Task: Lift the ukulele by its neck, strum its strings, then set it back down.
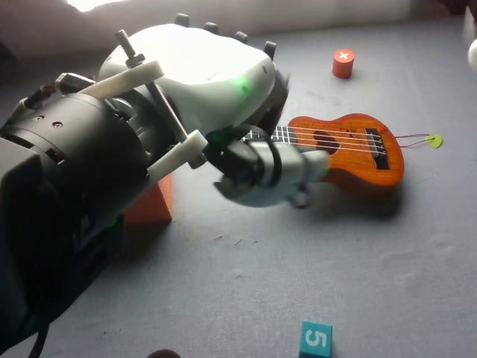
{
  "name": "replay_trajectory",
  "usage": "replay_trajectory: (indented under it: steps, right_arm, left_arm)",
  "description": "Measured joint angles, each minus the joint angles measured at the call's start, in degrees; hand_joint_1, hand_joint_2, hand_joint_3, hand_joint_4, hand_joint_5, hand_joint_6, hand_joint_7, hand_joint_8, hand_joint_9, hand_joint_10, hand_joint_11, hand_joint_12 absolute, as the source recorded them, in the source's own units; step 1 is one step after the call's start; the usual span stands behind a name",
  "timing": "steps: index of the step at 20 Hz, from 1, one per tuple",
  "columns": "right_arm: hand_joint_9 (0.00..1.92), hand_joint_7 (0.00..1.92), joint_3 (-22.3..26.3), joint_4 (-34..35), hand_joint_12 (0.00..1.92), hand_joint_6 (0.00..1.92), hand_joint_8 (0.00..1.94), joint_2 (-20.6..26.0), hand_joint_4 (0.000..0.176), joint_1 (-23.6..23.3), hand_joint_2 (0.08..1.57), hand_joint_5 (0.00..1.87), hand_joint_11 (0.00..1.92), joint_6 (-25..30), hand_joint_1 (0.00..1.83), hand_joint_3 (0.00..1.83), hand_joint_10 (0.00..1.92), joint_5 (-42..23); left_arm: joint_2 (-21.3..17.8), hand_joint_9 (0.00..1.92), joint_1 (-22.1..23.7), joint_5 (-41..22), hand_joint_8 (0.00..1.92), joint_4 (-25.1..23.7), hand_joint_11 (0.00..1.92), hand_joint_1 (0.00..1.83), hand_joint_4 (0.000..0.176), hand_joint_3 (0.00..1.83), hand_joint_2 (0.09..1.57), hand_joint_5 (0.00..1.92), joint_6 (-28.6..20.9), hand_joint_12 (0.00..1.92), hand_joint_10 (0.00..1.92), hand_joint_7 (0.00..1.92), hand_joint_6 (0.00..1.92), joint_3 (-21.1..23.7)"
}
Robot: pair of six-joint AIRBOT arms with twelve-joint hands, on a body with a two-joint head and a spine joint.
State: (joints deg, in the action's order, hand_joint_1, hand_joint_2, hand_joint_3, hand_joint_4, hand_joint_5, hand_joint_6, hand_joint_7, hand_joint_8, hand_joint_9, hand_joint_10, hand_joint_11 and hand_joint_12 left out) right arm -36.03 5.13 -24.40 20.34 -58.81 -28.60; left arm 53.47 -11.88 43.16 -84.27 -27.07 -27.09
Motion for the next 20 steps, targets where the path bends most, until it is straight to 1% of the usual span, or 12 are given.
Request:
replay_trajectory:
  steps: [2, 3, 6, 8, 10, 13, 14, 15, 16, 17, 18, 20]
  right_arm:
    - [0.00, 0.06, 0.00, 0.00, 0.00, 0.10, 0.00, 0.00, 0.000, -0.02, 1.25, 0.05, 0.00, 0.00, 0.01, 0.05, 0.00, -0.68]
    - [0.01, 0.07, 0.00, 0.02, 0.00, 0.09, 0.00, 0.00, 0.000, -0.02, 1.25, 0.06, 0.00, 0.00, 0.03, 0.04, 0.00, -0.72]
    - [0.00, 0.08, 0.00, 0.00, 0.00, 0.09, 0.00, 0.00, 0.000, 0.00, 1.26, 0.06, 0.00, 0.00, 0.04, 0.04, 0.00, -0.26]
    - [0.02, 0.09, 0.00, 0.00, 0.00, 0.09, 0.01, 0.00, 0.000, -0.02, 1.26, 0.07, 0.00, 0.00, 0.05, 0.03, 0.01, -0.26]
    - [0.01, 0.08, 0.00, -0.04, 0.00, 0.08, 0.00, -0.02, 0.000, -0.02, 1.26, 0.06, 0.00, 0.00, 0.04, 0.03, 0.00, -0.26]
    - [0.02, 0.09, 0.00, 0.00, 0.00, 0.08, 0.01, -0.07, 0.000, 0.00, 1.26, 0.07, 0.00, 0.04, 0.02, 0.03, 0.01, -0.20]
    - [0.04, 0.10, 0.00, 0.00, 0.00, 0.08, 0.01, -0.07, 0.000, -0.02, 1.26, 0.08, 0.00, 0.07, 0.05, 0.02, 0.02, -0.22]
    - [0.04, 0.10, 0.00, 0.00, 0.00, 0.09, 0.01, -0.07, 0.000, -0.02, 1.26, 0.09, 0.00, 0.09, 0.05, 0.02, 0.02, -0.26]
    - [0.03, 0.09, 0.00, 0.02, 0.00, 0.08, 0.00, -0.07, 0.000, -0.02, 1.26, 0.08, 0.00, 0.07, 0.03, 0.02, 0.01, -0.22]
    - [0.01, 0.07, 0.00, 0.00, 0.00, 0.07, 0.00, -0.07, 0.000, -0.02, 1.27, 0.07, 0.00, 0.09, 0.01, 0.03, 0.00, -0.24]
    - [0.02, 0.08, 0.00, -0.04, 0.00, 0.07, 0.01, -0.09, 0.000, -0.02, 1.27, 0.07, 0.00, 0.09, 0.02, 0.02, 0.01, -0.24]
    - [0.03, 0.08, 0.00, 0.04, 0.00, 0.07, 0.01, -0.07, 0.000, -0.02, 1.27, 0.07, 0.00, 0.07, 0.02, 0.02, 0.01, -0.22]
  left_arm:
    - [0.00, 0.00, 0.04, -0.13, 0.00, -1.31, 0.00, 0.00, 0.051, 0.02, 1.23, 0.01, 0.00, 0.31, 0.00, 0.00, 0.00, -0.07]
    - [0.00, 0.00, 0.04, -0.07, 0.00, -1.40, 0.00, 0.00, 0.053, 0.01, 1.23, 0.01, 0.00, 0.35, 0.00, 0.00, 0.00, -0.07]
    - [0.00, 0.00, 0.02, 0.17, 0.00, -0.59, 0.00, 0.00, 0.056, 0.00, 1.24, 0.00, -0.02, 0.30, 0.00, 0.00, 0.00, -0.28]
    - [0.35, 0.00, -0.17, 1.25, 0.00, -0.72, 0.00, 0.00, 0.047, 0.00, 1.24, 0.00, -0.04, 0.33, 0.00, 0.00, 0.00, -0.28]
    - [1.25, 0.00, -0.74, 2.21, 0.00, -0.76, 0.00, 0.02, 0.048, 0.00, 1.24, 0.00, -0.55, 0.32, 0.00, 0.00, 0.00, -0.57]
    - [4.74, 0.02, -2.54, 3.98, 0.00, -0.76, 0.00, 0.14, 0.049, 0.00, 1.20, 0.00, -2.86, 0.44, 0.01, 0.00, 0.00, -2.51]
    - [6.19, 0.01, -3.17, 4.33, 0.00, -1.70, 0.00, 0.20, 0.048, 0.00, 1.19, 0.00, -4.63, 0.45, 0.00, 0.00, 0.00, -3.58]
    - [7.28, 0.01, -3.67, 4.87, 0.00, -2.75, 0.00, 0.29, 0.045, 0.00, 1.18, 0.00, -5.99, 0.50, 0.01, 0.00, 0.00, -4.31]
    - [8.39, 0.02, -4.35, 5.40, 0.00, -3.89, 0.00, 0.48, 0.048, 0.00, 1.16, 0.00, -7.87, 0.51, 0.01, 0.00, 0.00, -5.01]
    - [9.79, 0.00, -5.31, 5.70, 0.00, -5.01, 0.00, 0.62, 0.045, 0.00, 1.15, 0.00, -9.88, 0.51, 0.00, 0.00, 0.00, -6.08]
    - [10.45, 0.00, -5.66, 5.81, 0.00, -5.27, 0.00, 0.73, 0.047, 0.00, 1.13, 0.00, -10.19, 0.51, 0.00, 0.00, 0.00, -6.62]
    - [12.13, 0.00, -6.78, 5.90, 0.00, -5.38, 0.00, 0.83, 0.043, 0.00, 1.14, 0.00, -10.32, 0.50, 0.00, 0.00, 0.00, -8.37]
